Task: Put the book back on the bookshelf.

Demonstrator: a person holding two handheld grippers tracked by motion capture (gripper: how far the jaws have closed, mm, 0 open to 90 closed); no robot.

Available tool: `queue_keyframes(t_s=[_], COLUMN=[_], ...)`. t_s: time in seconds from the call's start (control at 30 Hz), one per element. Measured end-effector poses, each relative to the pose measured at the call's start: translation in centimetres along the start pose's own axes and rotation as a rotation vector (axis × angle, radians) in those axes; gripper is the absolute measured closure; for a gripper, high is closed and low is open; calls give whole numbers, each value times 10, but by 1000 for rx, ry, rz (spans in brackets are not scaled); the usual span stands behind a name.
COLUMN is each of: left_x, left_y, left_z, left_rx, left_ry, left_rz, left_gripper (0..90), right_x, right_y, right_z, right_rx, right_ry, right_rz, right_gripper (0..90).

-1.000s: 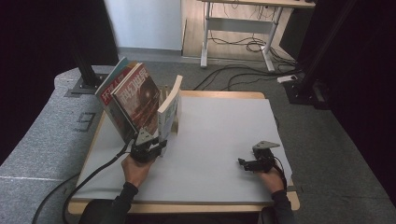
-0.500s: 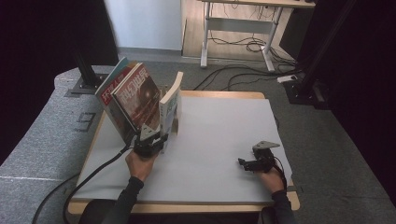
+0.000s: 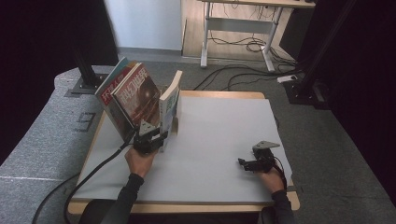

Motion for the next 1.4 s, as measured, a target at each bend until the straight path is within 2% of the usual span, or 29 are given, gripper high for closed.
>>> queue_keyframes(t_s=[0.23, 0.43, 0.6, 0.67, 0.83, 1.0, 1.13, 1.3, 1.4], left_x=[3, 9, 11, 12, 13, 13, 11, 7, 6], left_y=[38, 78, 100, 105, 108, 108, 111, 116, 118], left_z=[-14, -23, -25, -24, -16, -10, -9, -12, -12], left_rx=[-38, -58, -56, -51, -24, -3, -4, -27, -23], left_ry=[16, 69, 108, 110, 130, 124, 122, 118, 116], left_rz=[-39, -95, -92, -77, -63, -90, -118, -147, -169], left_gripper=[566, 561, 560, 587, 725, 738, 742, 744, 745], right_x=[0, 0, 0, 0, 0, 0, 0, 0, 0], right_y=[0, 0, 0, 0, 0, 0, 0, 0, 0], right_z=[0, 0, 0, 0, 0, 0, 0, 0, 0], right_rx=[0, 1, -1, -1, -2, -2, -2, 1, 2], right_ry=[0, 0, 1, 1, 1, 1, 1, 1, 1], right_rz=[0, -1, -1, 0, -1, -1, -1, -1, -1], right_gripper=[133, 133, 133, 133, 133, 133, 133, 133, 133])
Point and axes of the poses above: each handheld gripper's, and its own axes: x roughly backward along the jaws, y roughly out of its top, z roughly to its left, the point moved 2 cm from there along -x, roughly forward along the jaws, and after that the axes turned 10 degrees about y, right-handed, at the moved point
